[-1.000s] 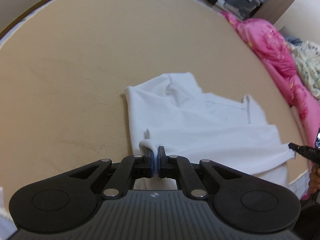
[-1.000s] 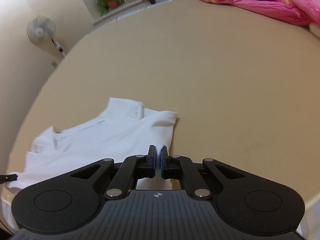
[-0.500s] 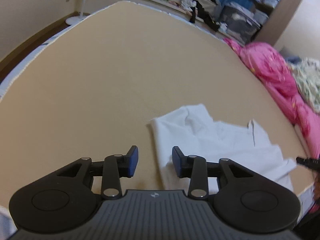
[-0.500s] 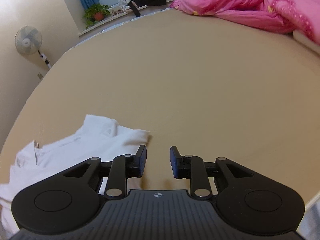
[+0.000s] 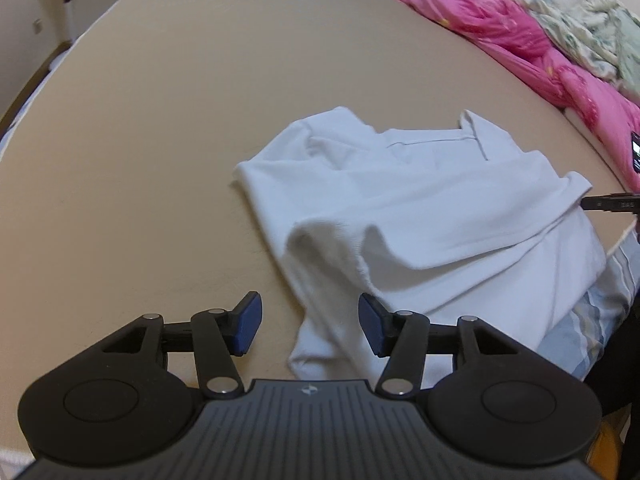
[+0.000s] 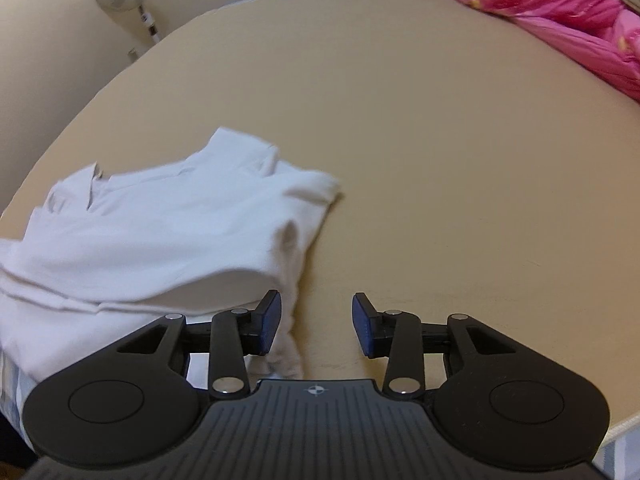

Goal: Fold small clothes
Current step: 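Carry the hem over toward the collar and open both grippers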

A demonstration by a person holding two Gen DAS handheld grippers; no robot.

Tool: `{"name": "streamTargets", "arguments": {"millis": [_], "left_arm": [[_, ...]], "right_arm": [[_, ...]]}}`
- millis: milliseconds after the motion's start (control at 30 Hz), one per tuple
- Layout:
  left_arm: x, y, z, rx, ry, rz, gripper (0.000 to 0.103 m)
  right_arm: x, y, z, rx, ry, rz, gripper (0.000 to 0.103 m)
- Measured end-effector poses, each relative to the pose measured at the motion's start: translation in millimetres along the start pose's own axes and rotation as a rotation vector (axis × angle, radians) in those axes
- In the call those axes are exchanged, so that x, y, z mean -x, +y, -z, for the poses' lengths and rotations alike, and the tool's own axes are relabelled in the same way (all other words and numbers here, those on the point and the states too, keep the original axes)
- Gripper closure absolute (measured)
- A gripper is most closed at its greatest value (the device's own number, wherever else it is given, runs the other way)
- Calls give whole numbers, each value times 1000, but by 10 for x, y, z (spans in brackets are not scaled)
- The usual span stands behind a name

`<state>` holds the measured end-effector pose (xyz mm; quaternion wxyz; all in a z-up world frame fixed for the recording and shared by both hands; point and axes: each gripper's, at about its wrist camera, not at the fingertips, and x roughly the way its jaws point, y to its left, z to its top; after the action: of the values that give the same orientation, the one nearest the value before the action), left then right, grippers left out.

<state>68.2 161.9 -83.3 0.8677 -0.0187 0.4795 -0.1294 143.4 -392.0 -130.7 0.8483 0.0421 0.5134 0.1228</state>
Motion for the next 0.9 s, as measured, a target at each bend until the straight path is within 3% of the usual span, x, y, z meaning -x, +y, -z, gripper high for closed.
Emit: {"name": "streamTargets", "arguments": {"millis": [133, 233, 433, 500, 600, 667, 733, 900], "left_arm": [[-150, -39, -159, -32, -3, -23, 44], [-225, 8, -274, -2, -32, -8, 44], [-307, 302, -427, 249, -140, -14, 44], [-326, 427, -424, 332, -141, -14, 45], [-289, 421, -415, 281, -132, -35, 45], [-240, 391, -411, 241, -139, -9, 44], [-223, 362, -405, 210, -136, 23, 44], [-360, 149, -392, 86, -94, 28, 44]], "right_arm": [[-76, 119, -61, 42, -3, 7, 62], [-148, 124, -157, 24, -22, 19, 62], [-264, 54, -397, -115, -119, 49, 62], [-287, 22, -431, -148, -141, 77, 62], [-260, -9, -447, -160, -172, 118, 60], [-187, -75, -452, -198, -200, 98, 48], [-165, -145, -451, -227, -201, 79, 43], [-85, -238, -421, -264, -212, 50, 43]]}}
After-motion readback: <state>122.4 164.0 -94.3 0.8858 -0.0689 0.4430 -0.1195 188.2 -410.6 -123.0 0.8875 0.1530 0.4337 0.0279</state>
